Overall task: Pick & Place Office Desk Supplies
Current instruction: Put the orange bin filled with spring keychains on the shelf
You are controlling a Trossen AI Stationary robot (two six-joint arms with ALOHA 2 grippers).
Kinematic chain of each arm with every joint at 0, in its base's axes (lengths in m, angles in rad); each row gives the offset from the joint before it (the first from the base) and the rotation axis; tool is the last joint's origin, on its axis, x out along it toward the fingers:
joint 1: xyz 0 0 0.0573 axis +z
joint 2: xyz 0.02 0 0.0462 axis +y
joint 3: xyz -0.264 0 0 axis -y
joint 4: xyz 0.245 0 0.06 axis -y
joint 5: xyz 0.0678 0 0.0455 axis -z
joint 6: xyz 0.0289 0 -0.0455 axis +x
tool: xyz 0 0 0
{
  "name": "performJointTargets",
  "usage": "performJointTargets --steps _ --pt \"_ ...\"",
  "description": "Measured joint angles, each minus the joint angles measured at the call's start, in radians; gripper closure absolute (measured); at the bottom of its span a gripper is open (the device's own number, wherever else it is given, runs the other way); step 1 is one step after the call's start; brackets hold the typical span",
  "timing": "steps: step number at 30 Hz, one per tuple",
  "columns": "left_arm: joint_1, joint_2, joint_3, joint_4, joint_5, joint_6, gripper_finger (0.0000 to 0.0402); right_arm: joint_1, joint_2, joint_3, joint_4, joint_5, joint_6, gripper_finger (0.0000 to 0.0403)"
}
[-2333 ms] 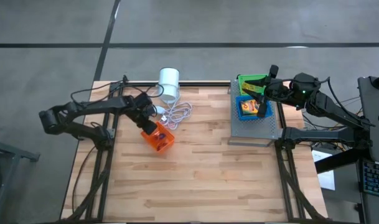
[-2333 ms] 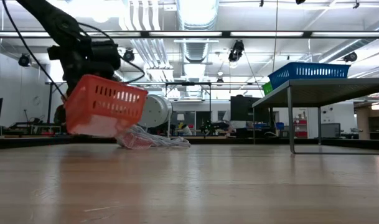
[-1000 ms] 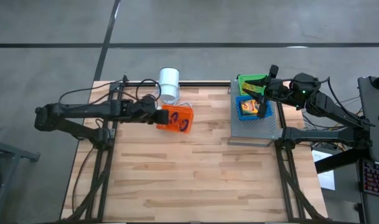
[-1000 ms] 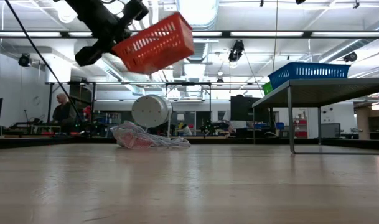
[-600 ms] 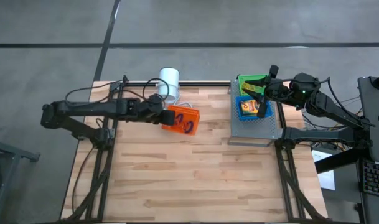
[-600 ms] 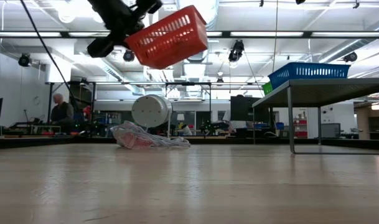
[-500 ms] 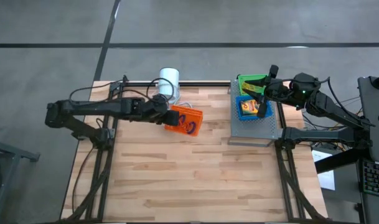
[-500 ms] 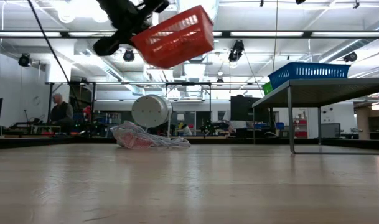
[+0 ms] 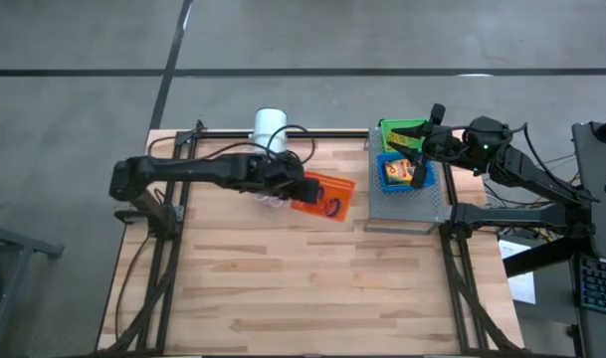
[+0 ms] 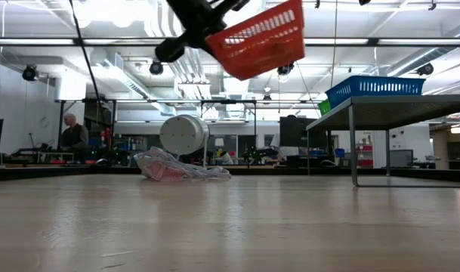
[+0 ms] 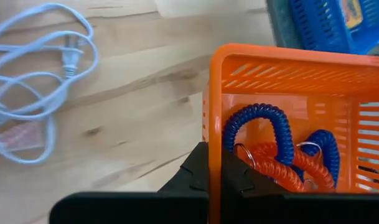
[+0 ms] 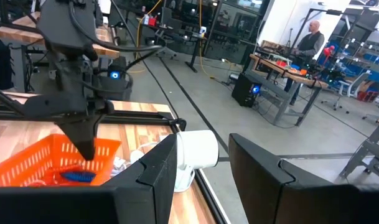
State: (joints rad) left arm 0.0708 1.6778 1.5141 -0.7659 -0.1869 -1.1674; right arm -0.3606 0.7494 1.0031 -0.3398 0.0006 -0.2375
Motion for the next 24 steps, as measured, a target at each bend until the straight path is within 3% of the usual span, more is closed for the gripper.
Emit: performJointTargets --steps 17,24 --pt "-0.006 0.079 0.036 0.082 0.042 -0.038 0.0399 0.0 0.0 0.0 0.0 0.0 0.002 0.0264" --pt "-0.004 0.1 0.034 0.145 0.03 0.081 0.0399 0.0 0.0 0.0 0.0 0.0 0.0 0.0264"
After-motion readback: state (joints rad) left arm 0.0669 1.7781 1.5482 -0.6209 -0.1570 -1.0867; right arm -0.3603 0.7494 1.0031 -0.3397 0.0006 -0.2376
